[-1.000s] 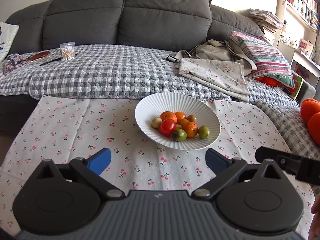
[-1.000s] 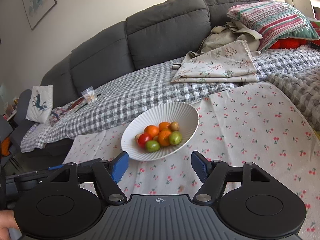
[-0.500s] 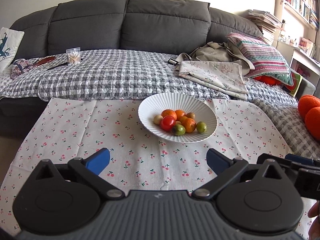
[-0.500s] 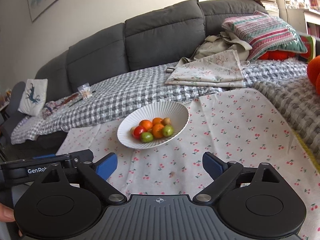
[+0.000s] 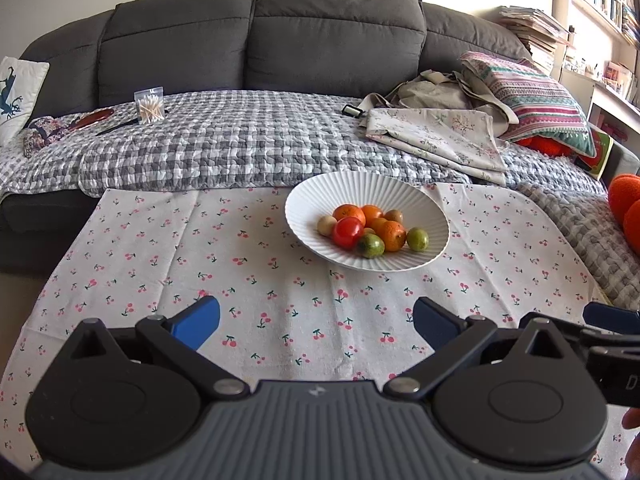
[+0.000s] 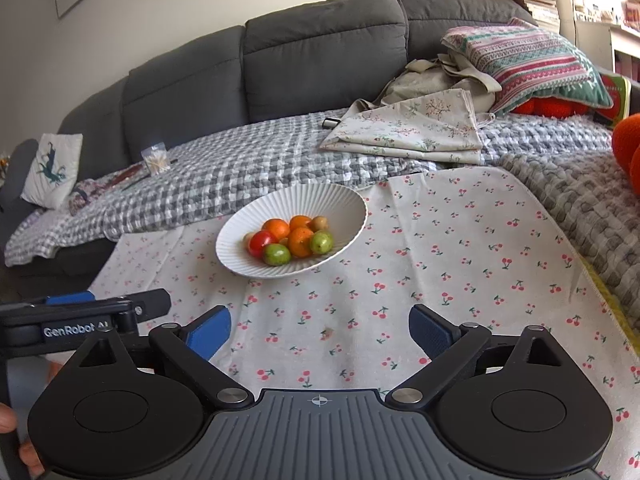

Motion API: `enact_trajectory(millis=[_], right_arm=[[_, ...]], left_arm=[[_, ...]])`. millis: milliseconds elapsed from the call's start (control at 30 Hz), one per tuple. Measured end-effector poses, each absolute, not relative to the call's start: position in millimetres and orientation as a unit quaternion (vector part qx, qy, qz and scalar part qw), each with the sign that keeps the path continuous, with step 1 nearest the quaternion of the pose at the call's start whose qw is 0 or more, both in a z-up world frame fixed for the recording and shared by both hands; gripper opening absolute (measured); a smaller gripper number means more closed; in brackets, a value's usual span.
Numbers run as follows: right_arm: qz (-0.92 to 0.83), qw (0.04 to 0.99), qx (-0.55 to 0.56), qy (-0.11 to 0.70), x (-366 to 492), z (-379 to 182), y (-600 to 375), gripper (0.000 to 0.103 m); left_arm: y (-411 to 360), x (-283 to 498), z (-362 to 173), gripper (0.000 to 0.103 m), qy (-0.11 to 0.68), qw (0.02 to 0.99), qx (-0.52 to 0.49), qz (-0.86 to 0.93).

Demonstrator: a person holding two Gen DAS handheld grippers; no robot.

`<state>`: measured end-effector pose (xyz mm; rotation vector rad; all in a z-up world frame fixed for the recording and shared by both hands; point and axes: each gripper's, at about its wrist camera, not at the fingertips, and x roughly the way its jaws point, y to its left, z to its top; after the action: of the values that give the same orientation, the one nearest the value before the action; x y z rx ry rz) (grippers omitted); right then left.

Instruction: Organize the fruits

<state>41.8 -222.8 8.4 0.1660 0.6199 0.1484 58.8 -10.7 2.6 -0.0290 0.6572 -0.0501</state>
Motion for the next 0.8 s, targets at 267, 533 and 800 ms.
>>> enact_trajectory(millis=[267, 533, 800], right_arm=[[0.067, 0.947, 0.068, 0.306, 42.4, 6.2, -219.7, 0.098], [0.066, 0.947, 0.066, 0.306, 42.9, 5.5, -220.0, 0.099], [0.067, 0.947, 0.066, 0.308, 43.2, 4.9, -221.4, 0.099]], left_arm=[[-14.8, 59.6, -1.2, 0.102, 0.326, 0.945, -0.003, -0.025], [-16.0, 60.9, -4.1, 0.102, 0.331, 0.943, -0.004, -0.028], [-16.5, 61.4, -5.3, 0.102, 0.336, 0.941, -0.009, -0.034]])
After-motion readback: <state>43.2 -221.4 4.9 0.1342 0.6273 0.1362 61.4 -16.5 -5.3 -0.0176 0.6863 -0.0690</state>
